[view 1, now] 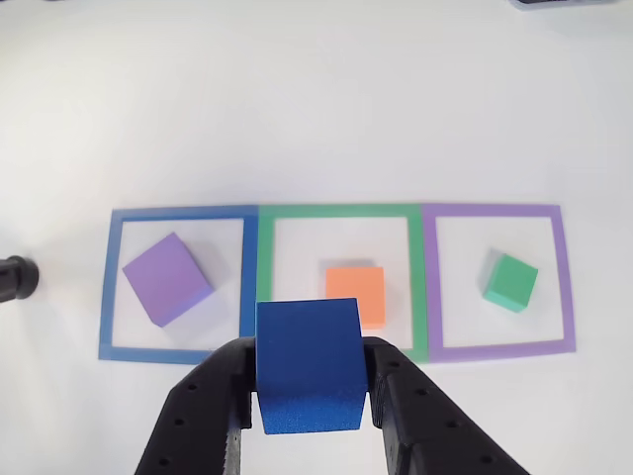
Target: Tower of hanoi
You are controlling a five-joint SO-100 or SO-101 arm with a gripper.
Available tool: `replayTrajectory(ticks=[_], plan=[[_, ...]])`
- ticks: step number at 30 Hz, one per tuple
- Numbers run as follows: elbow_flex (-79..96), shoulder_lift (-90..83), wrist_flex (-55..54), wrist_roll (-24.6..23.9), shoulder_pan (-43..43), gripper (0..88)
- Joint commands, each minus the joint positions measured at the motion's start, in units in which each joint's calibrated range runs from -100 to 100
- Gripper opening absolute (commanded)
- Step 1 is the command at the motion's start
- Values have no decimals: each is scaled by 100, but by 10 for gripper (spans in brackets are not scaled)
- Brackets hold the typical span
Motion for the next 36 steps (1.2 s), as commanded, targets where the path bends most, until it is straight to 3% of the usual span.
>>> replayTrajectory(ticks=[1,29,32,36], plan=[[-213,-175,126,-62,251,11],[78,-55,-3,489,2256,17],[1241,-343,-748,489,2676,17],[3667,-1008,-2804,489,3148,17]])
